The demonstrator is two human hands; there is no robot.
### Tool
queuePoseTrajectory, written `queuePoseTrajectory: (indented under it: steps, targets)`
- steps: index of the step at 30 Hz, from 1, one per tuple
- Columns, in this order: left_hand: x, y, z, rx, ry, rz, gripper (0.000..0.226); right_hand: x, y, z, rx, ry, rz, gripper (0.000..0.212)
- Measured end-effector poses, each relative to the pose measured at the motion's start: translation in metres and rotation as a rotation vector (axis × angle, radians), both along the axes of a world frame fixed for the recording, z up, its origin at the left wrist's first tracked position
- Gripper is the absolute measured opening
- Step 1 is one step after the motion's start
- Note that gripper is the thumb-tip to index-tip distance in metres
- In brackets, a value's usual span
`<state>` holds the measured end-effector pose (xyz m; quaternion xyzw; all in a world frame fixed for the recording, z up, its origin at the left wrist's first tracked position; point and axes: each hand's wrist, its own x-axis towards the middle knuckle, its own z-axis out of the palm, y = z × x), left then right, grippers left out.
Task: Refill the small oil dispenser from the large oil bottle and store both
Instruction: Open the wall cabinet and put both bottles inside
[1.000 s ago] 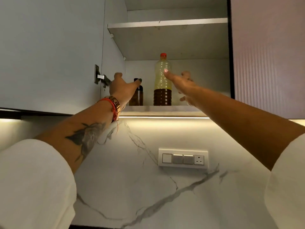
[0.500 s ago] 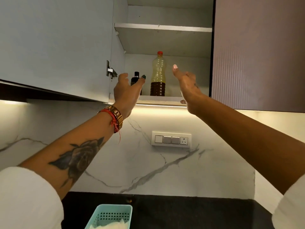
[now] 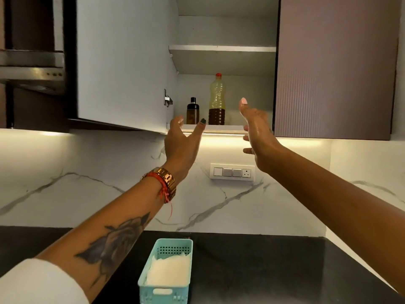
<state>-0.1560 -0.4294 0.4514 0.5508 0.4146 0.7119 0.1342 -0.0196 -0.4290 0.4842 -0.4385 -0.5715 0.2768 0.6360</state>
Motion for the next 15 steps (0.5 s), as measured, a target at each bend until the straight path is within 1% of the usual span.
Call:
queuePoseTrajectory:
  steps: [6, 9, 15]
  targets:
    - [-0.030, -0.041, -0.009, 0.005, 0.010, -0.072, 0.061, -0.023, -0.047, -0.005, 0.012, -0.007, -0.014, 0.067]
    - [-0.052, -0.056, -0.008, 0.024, 0.023, -0.120, 0.060, -0.041, -0.071, -0.003, 0.025, 0.032, -0.015, 0.065]
    - [-0.103, -0.090, -0.007, 0.087, 0.124, -0.235, 0.057, -0.093, -0.110, -0.007, 0.061, 0.097, 0.020, 0.060]
